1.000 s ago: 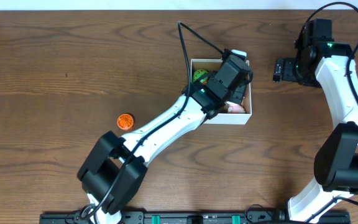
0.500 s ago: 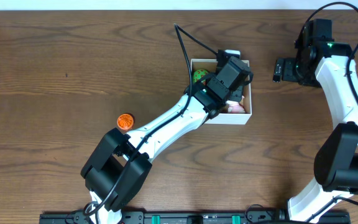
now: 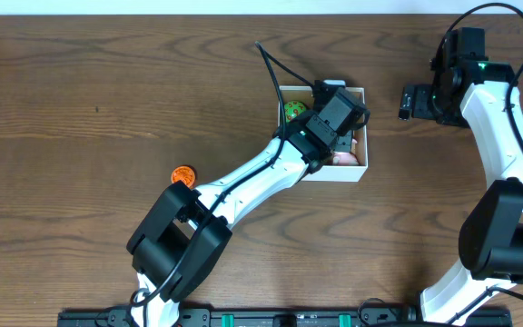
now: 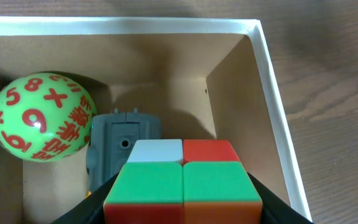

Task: Pack container
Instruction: 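Lower cube into the box and open left gripper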

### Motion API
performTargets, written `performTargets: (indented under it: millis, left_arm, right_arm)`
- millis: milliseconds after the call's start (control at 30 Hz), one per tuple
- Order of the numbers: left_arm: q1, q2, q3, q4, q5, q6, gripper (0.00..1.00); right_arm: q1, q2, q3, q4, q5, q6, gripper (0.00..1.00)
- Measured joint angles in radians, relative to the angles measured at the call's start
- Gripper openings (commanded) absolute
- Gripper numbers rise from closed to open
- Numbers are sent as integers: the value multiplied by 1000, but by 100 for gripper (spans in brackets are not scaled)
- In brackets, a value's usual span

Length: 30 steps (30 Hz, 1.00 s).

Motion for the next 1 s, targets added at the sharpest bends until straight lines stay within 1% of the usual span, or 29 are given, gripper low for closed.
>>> performTargets:
  millis: [633, 667, 700, 733, 767, 800, 1000]
  left_arm:
    - [-12, 0, 0, -2, 0, -3, 53]
    - [-12, 0, 0, -2, 0, -3, 70]
    - [-12, 0, 0, -2, 0, 1, 85]
    - [-12, 0, 0, -2, 0, 1, 87]
    - [-12, 0, 0, -1, 0, -5, 84]
    - [-12, 0, 0, -1, 0, -8, 77]
    - [-12, 0, 0, -1, 0, -10, 78]
  right_arm:
    - [0, 0, 0, 0, 0, 0, 99]
    - [0, 0, 0, 0, 0, 0, 99]
    - [0, 0, 0, 0, 0, 0, 99]
    - [0, 0, 0, 0, 0, 0, 99]
    - [0, 0, 0, 0, 0, 0, 99]
    - [0, 0, 0, 0, 0, 0, 99]
    - [0, 0, 0, 0, 0, 0, 99]
